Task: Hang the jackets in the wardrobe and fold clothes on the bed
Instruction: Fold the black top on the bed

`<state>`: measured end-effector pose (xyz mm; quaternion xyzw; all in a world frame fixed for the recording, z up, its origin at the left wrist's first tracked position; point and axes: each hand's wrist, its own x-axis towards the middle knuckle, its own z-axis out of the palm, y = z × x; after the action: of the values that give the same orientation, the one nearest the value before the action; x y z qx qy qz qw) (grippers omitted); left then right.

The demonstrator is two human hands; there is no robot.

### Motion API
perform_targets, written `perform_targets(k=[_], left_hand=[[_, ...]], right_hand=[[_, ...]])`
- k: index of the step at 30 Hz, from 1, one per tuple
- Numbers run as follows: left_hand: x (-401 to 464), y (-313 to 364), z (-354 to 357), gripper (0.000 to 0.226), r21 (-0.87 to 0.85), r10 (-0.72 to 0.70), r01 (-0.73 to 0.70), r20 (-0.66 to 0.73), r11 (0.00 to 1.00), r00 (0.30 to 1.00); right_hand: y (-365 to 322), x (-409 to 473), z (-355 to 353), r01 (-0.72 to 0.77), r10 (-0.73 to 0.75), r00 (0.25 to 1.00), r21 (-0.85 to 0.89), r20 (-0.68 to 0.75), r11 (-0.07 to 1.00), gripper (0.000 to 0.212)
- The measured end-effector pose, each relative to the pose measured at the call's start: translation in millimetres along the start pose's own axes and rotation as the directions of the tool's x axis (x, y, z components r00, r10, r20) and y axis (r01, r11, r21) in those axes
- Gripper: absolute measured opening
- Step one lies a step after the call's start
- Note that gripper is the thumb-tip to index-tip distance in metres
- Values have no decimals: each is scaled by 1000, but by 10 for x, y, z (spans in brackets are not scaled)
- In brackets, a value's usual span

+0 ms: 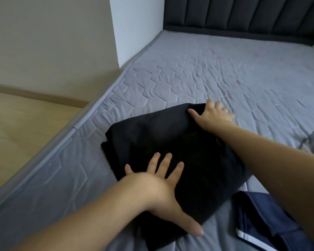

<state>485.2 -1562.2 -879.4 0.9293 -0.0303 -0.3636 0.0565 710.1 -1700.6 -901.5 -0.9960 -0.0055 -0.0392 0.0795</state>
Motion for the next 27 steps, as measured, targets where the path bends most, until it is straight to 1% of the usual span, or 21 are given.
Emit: perform_targets(k=[1,2,3,4,5,6,7,9,10,11,12,14,15,16,17,19,20,21,23,25,27], left_hand=[[-28,-67,-128,127,-20,-5,4,-49,1000,999],[-37,-133,-283,114,-79,-38,26,-150,996,988],[-13,-190,-445,101,-172,-117,69,-289,983,950],[47,-251,-588,91,-264,-227,118,-437,957,870],[143,-311,-697,84,-308,-325,174,-556,936,765],[265,-372,-763,81,-302,-382,242,-614,922,690],[386,-439,-795,79,-289,-409,291,-606,912,682],[598,-574,-759,78,-327,-433,300,-496,896,752],[699,-632,-698,77,-352,-434,285,-485,891,759],[786,-670,-629,74,-344,-425,272,-534,899,731],[871,-696,-552,70,-307,-406,270,-615,913,676],[1009,-720,-361,57,-258,-365,269,-772,928,519],[1060,-720,-281,48,-270,-355,243,-814,932,460],[1102,-728,-227,40,-279,-346,213,-839,936,421],[1119,-735,-200,34,-284,-340,192,-844,939,416],[1036,-692,-239,31,-289,-344,187,-800,939,492],[943,-668,-285,34,-281,-351,211,-766,936,539],[828,-649,-349,38,-256,-350,241,-745,936,569],[494,-579,-563,50,-196,-343,300,-733,934,587],[9,-485,-885,60,-166,-321,297,-724,940,611],[-618,-413,-1400,63,-127,-286,296,-752,947,593]], right_hand=[[11,-18,-18,-74,61,993,129,104,989,109],[35,-34,-29,-150,100,974,244,205,958,117],[56,-45,-23,-187,107,959,304,261,934,123],[55,-47,-3,-191,106,958,315,268,930,125],[28,-44,16,-187,105,960,313,261,931,125],[-23,-29,33,-182,105,962,308,252,934,124],[-87,4,42,-183,107,962,307,251,934,123],[-194,121,62,-185,104,961,317,256,930,120],[-230,184,86,-179,92,961,328,262,928,118],[-250,241,129,-170,78,961,340,266,925,115],[-256,290,192,-155,66,965,349,255,924,111],[-259,343,351,-124,58,980,360,188,925,99],[-260,344,408,-119,64,986,379,155,918,93],[-258,347,437,-114,63,988,398,139,910,88],[-248,346,433,-109,47,987,421,155,900,82],[-202,277,276,-118,-14,969,515,245,849,72],[-179,208,137,-141,-38,957,577,287,805,67],[-164,129,-57,-177,-50,944,627,327,759,64],[-147,-6,-585,-279,-56,908,701,414,656,66],[-179,-124,-1286,-381,-88,865,759,495,528,60],[-244,-209,-2116,-440,-133,839,802,527,403,52]])
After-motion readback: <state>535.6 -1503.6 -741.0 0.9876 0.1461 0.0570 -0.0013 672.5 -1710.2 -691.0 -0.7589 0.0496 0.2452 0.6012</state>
